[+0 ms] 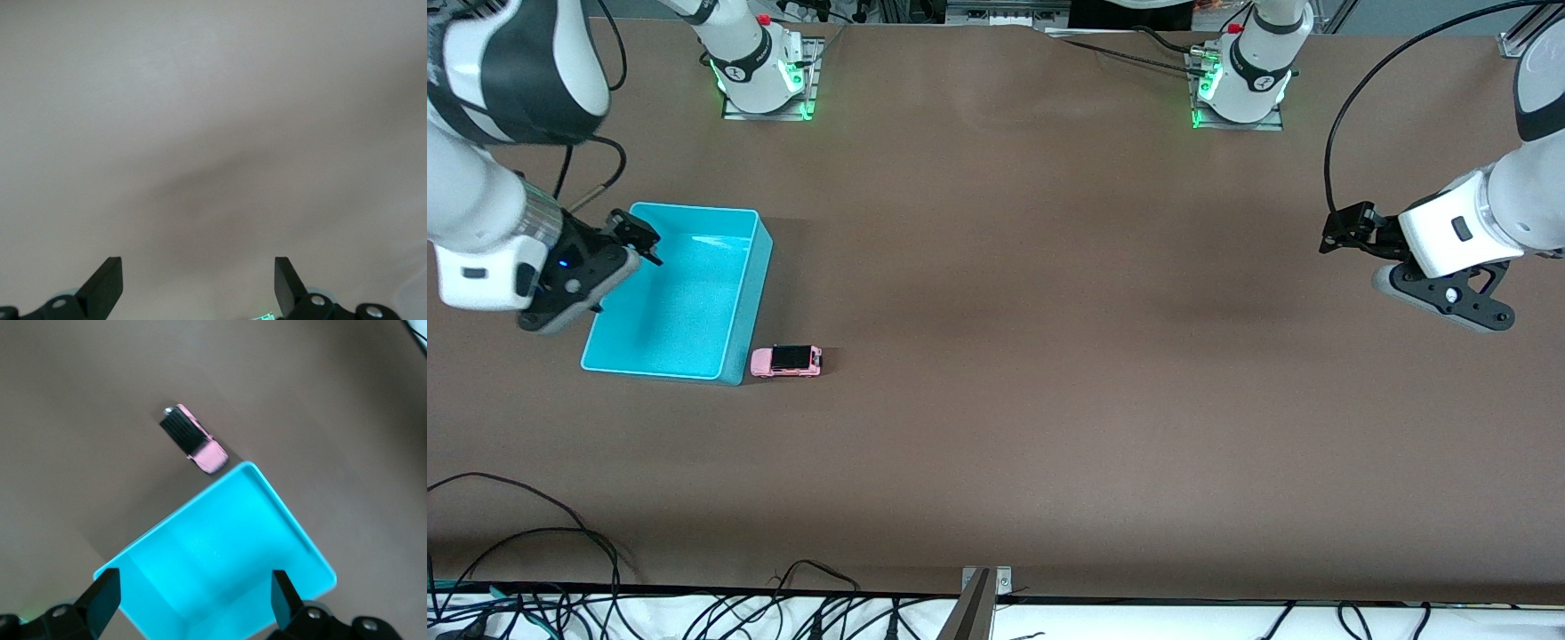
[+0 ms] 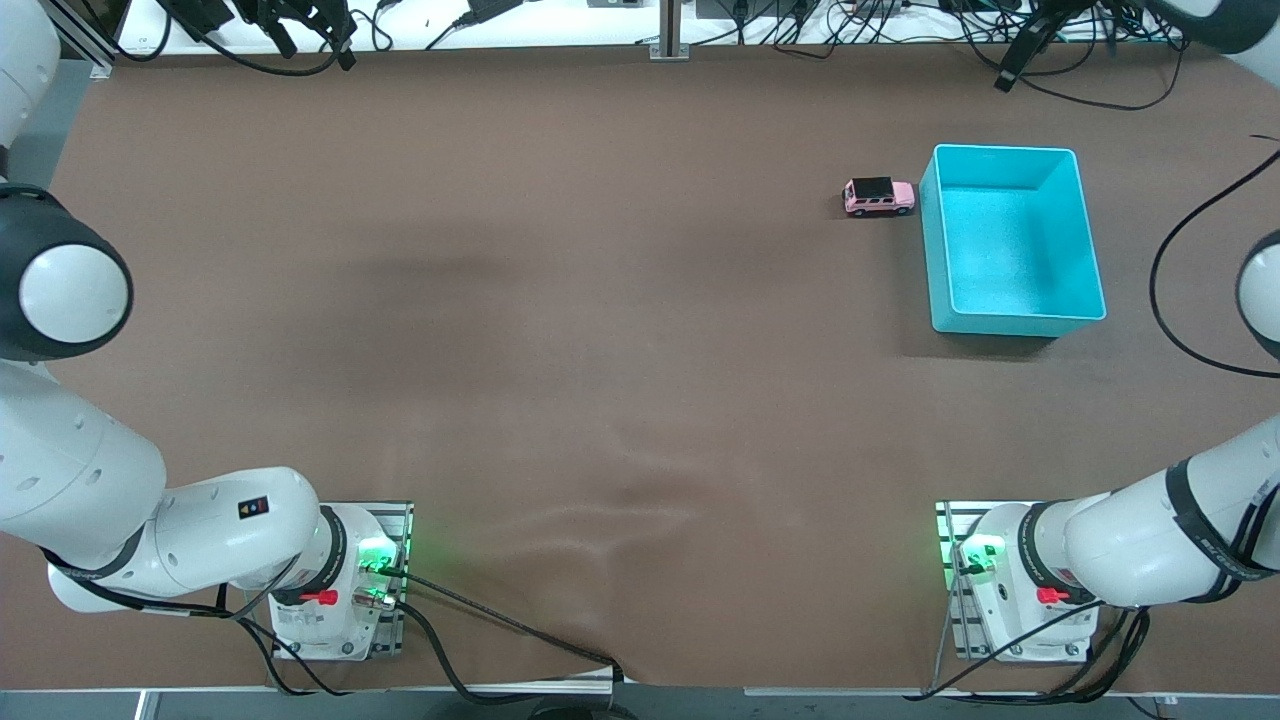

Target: Wind and store pink jeep toy

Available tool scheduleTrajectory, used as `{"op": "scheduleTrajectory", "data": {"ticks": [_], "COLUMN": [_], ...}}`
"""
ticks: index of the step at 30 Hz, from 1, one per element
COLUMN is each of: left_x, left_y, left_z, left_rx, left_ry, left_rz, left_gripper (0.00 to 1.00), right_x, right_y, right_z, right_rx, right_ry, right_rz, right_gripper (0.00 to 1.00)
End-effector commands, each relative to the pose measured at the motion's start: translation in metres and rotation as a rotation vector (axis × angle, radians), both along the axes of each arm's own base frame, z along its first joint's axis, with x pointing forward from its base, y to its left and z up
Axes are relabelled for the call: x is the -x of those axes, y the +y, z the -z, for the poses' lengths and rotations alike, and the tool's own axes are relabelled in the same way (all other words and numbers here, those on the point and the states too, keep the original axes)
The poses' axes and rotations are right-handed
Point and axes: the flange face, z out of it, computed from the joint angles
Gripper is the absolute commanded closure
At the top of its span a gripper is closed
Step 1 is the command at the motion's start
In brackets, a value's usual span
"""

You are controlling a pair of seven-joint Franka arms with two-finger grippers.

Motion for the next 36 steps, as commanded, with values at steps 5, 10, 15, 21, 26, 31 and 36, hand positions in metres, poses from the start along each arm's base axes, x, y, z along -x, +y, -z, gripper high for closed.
{"op": "scheduleTrajectory", "data": {"ticks": [5, 10, 15, 21, 26, 31, 36], "left_x": [0.027, 0.043, 0.059, 0.065, 0.066, 0.065, 0.067], "left_y": [0.020, 0.018, 0.021, 0.020, 0.016, 0.017, 0.009], "left_z": [-0.015, -0.012, -0.004, -0.001, -0.003, -0.005, -0.006], "left_rx": [-0.030, 0.001, 0.017, 0.043, 0.035, 0.014, -0.029], "left_ry": [-0.006, -0.013, -0.100, -0.092, -0.095, -0.104, -0.107], "left_rz": [-0.083, -0.101, -0.141, -0.222, -0.225, -0.216, -0.188], "left_gripper": [0.00, 0.00, 0.00, 0.00, 0.00, 0.00, 0.00], "right_x": [-0.025, -0.032, -0.040, -0.049, -0.049, -0.044, -0.037], "right_y": [0.029, 0.032, 0.052, 0.056, 0.073, 0.082, 0.078], "right_z": [0.086, 0.124, 0.158, 0.198, 0.224, 0.243, 0.269], "right_rx": [-0.151, -0.171, -0.179, -0.177, -0.167, -0.154, -0.141], "right_ry": [0.091, 0.122, 0.097, 0.066, 0.057, 0.030, 0.016], "right_rz": [-0.275, -0.278, -0.429, -0.594, -0.675, -0.702, -0.724], "right_gripper": [0.00, 0.00, 0.00, 0.00, 0.00, 0.00, 0.00]}}
